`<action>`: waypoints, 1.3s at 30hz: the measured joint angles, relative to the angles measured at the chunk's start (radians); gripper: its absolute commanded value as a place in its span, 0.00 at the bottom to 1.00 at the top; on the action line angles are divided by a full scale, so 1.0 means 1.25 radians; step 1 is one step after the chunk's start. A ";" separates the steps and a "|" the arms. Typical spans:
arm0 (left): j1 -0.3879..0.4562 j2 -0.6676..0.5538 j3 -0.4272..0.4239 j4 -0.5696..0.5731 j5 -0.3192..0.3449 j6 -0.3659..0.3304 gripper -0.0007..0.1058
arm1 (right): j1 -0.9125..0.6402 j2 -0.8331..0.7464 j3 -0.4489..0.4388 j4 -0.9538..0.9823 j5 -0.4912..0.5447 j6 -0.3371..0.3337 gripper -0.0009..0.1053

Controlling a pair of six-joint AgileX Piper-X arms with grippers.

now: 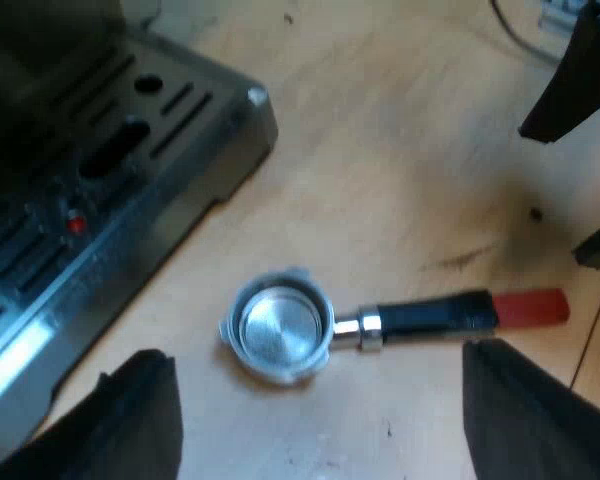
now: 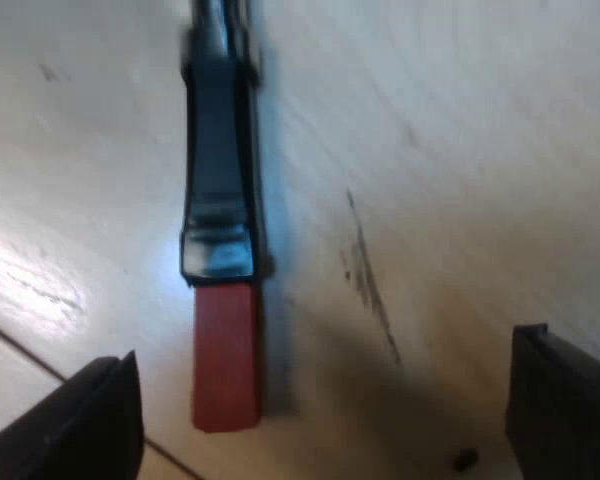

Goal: Grind coffee beans and then tamp

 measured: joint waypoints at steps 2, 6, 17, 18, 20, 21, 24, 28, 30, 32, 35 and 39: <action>0.000 0.000 -0.038 0.025 -0.004 0.000 0.60 | 0.000 -0.070 -0.058 0.018 0.037 -0.019 0.72; 0.000 0.000 -0.070 0.061 -0.039 0.000 0.60 | 0.000 -0.127 -0.103 0.009 0.063 -0.060 0.72; 0.000 -0.062 -0.180 0.171 -0.205 0.000 0.60 | 0.000 -0.197 -0.127 -0.128 0.074 -0.260 0.72; 0.000 -0.069 -0.182 0.175 -0.206 0.000 0.60 | 0.000 -0.197 -0.127 -0.136 0.074 -0.269 0.72; 0.000 -0.114 -0.187 0.197 -0.209 -0.015 0.60 | 0.000 -0.197 -0.127 -0.167 0.076 -0.286 0.72; 0.000 -0.129 -0.186 0.205 -0.211 -0.020 0.60 | 0.000 -0.197 -0.127 -0.167 0.076 -0.288 0.72; 0.000 -0.172 -0.188 0.228 -0.212 -0.049 0.60 | 0.000 -0.197 -0.127 -0.207 0.076 -0.314 0.72; 0.000 -0.201 -0.188 0.245 -0.216 -0.076 0.60 | 0.000 -0.197 -0.120 -0.230 0.076 -0.332 0.72; 0.000 -0.210 -0.188 0.247 -0.215 -0.081 0.60 | 0.000 -0.197 -0.107 -0.247 0.072 -0.334 0.72; 0.000 -0.237 -0.188 0.247 -0.219 -0.101 0.60 | 0.000 -0.197 -0.078 -0.285 0.052 -0.345 0.72; 0.000 -0.262 -0.188 0.247 -0.251 -0.151 0.60 | 0.000 -0.197 -0.005 -0.394 0.014 -0.359 0.72; 0.000 -0.267 -0.188 0.257 -0.268 -0.177 0.60 | 0.000 -0.197 0.084 -0.539 -0.012 -0.377 0.72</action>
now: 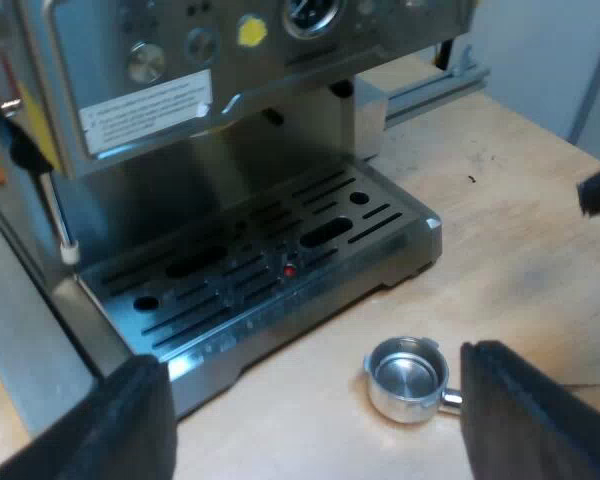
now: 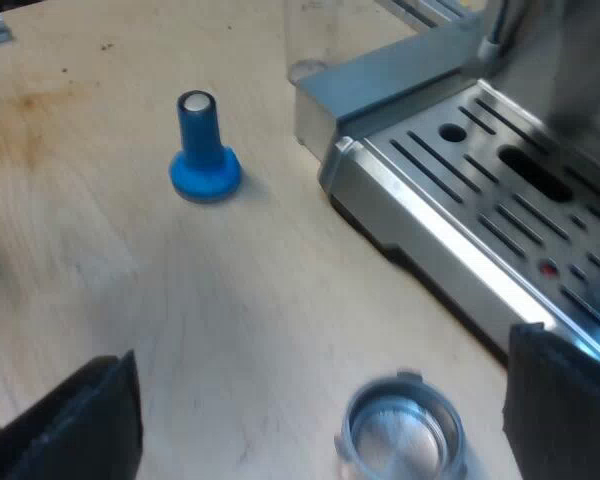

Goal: Grind coffee beans and then tamp

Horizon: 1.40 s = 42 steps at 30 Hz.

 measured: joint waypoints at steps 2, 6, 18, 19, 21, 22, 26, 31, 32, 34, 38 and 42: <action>0.000 0.000 0.000 0.022 -0.029 -0.004 0.60 | 0.000 0.000 0.046 -0.087 -0.018 -0.007 0.72; 0.000 0.000 0.003 0.017 -0.067 -0.006 0.60 | 0.000 0.000 0.101 -0.201 -0.044 -0.019 0.72; 0.000 0.000 0.063 -0.035 -0.067 -0.020 0.60 | 0.000 0.103 0.170 -0.267 -0.052 -0.023 0.72; 0.000 0.000 0.069 -0.037 -0.067 -0.023 0.60 | 0.000 0.122 0.170 -0.273 -0.052 -0.023 0.72; 0.000 0.000 0.080 -0.039 -0.067 -0.024 0.60 | 0.000 0.143 0.170 -0.286 -0.050 -0.023 0.72; 0.000 0.000 0.084 -0.039 -0.067 -0.024 0.60 | 0.000 0.155 0.170 -0.297 -0.050 -0.023 0.72; 0.000 0.000 0.101 -0.039 -0.067 -0.031 0.60 | 0.000 0.166 0.170 -0.339 -0.050 -0.021 0.72; 0.000 0.000 0.102 -0.046 -0.067 -0.044 0.60 | 0.000 0.166 0.170 -0.357 -0.052 -0.021 0.72; 0.000 0.000 0.102 -0.046 -0.067 -0.048 0.60 | 0.000 0.166 0.170 -0.357 -0.052 -0.021 0.72; 0.000 0.000 0.102 -0.046 -0.067 -0.060 0.60 | 0.000 0.166 0.170 -0.357 -0.052 -0.021 0.72; 0.000 0.000 0.104 -0.049 -0.067 -0.080 0.60 | 0.000 0.166 0.170 -0.357 -0.052 -0.021 0.72; 0.000 0.000 0.106 -0.052 -0.067 -0.090 0.60 | 0.000 0.166 0.170 -0.357 -0.052 -0.021 0.72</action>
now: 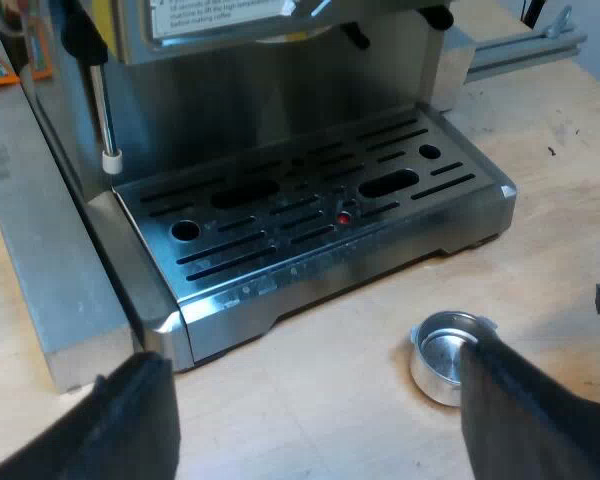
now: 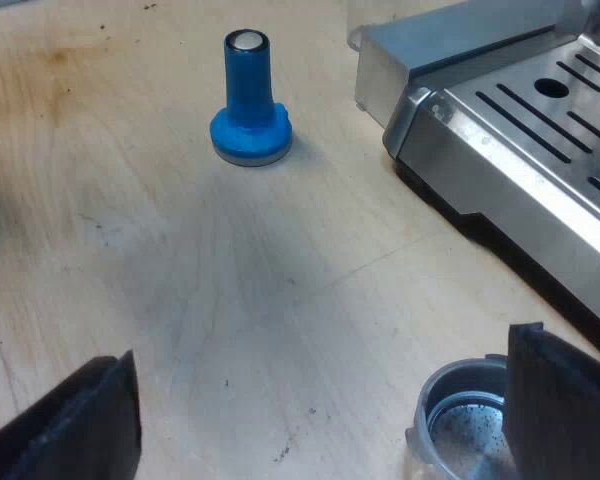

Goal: Grind coffee beans and then tamp

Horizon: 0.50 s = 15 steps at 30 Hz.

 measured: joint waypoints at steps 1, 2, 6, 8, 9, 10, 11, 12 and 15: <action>0.000 0.003 0.000 -0.009 0.000 0.000 0.59 | 0.000 0.000 0.000 0.000 0.000 0.000 0.72; 0.000 0.008 0.000 -0.015 0.000 0.000 0.58 | 0.000 0.000 0.000 0.000 0.000 0.000 0.72; 0.011 0.051 0.000 -0.029 0.000 -0.001 0.54 | 0.000 0.000 0.000 0.000 0.000 0.000 0.72; 0.044 0.096 0.000 -0.037 0.000 -0.001 0.53 | 0.000 0.000 0.000 0.000 0.000 0.000 0.72; 0.055 0.105 0.001 -0.041 0.000 -0.001 0.53 | 0.000 0.000 0.000 0.000 0.000 0.000 0.72; 0.077 0.126 0.001 -0.049 0.000 -0.001 0.53 | 0.000 0.000 0.000 0.000 0.000 0.000 0.72; 0.102 0.141 0.001 -0.055 0.000 0.004 0.53 | 0.000 0.000 0.000 0.000 0.000 0.000 0.72; 0.119 0.149 0.001 -0.060 0.003 0.008 0.53 | 0.000 0.000 0.000 0.000 0.000 0.000 0.72; 0.166 0.165 0.001 -0.065 0.031 0.033 0.53 | 0.000 0.000 0.000 -0.001 0.000 0.000 0.72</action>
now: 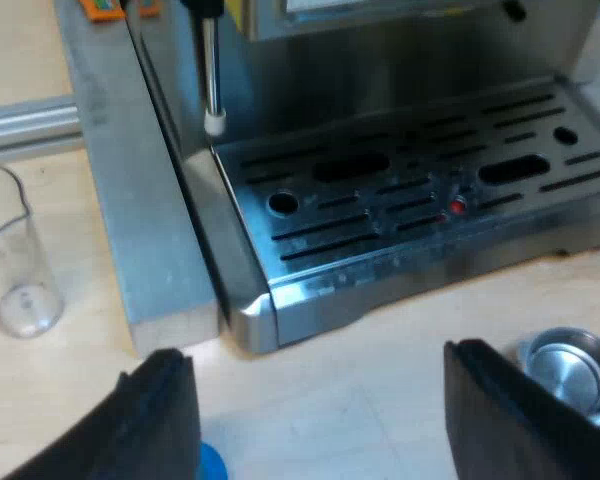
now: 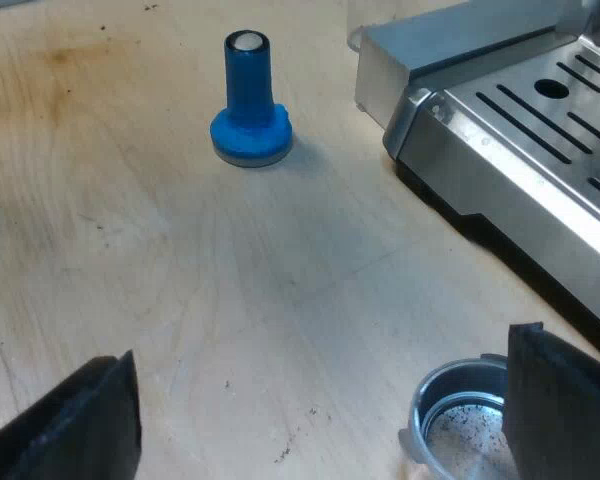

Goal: Grind coffee beans and then tamp

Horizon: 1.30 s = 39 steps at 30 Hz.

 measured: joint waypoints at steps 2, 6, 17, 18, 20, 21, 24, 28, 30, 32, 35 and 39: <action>0.112 0.020 0.000 0.003 0.142 0.046 0.53 | 0.000 0.000 0.000 0.000 0.000 0.000 0.72; 0.192 0.025 0.001 0.004 0.192 0.066 0.53 | 0.000 0.000 0.000 -0.001 0.000 0.000 0.72; 0.191 0.025 0.027 0.064 0.144 0.108 0.53 | 0.000 0.000 0.000 -0.003 0.000 0.000 0.72; 0.191 0.027 0.034 0.067 0.140 0.108 0.53 | 0.000 0.000 0.000 -0.003 0.000 0.000 0.72; 0.191 0.042 0.063 0.070 0.132 0.108 0.53 | 0.000 0.000 0.000 -0.003 0.000 0.000 0.72; 0.191 0.048 0.071 0.072 0.131 0.108 0.53 | 0.000 0.000 0.000 -0.003 0.000 0.000 0.72; 0.191 0.073 0.082 0.077 0.130 0.108 0.53 | 0.000 0.000 0.000 -0.003 0.000 0.000 0.72; 0.191 0.122 0.082 0.041 0.130 0.108 0.53 | 0.000 0.000 0.000 -0.003 0.000 0.000 0.72; 0.191 0.132 0.082 0.039 0.130 0.108 0.53 | 0.000 0.000 0.000 -0.003 0.000 0.000 0.72; 0.191 0.132 0.082 0.042 0.130 0.108 0.53 | 0.000 0.000 0.000 -0.003 0.000 0.000 0.72; 0.191 0.132 0.082 0.041 0.118 0.117 0.53 | 0.000 0.000 0.000 -0.003 0.000 0.000 0.72; 0.191 0.151 0.082 0.040 0.090 0.126 0.53 | 0.000 0.000 0.000 -0.003 0.000 0.000 0.72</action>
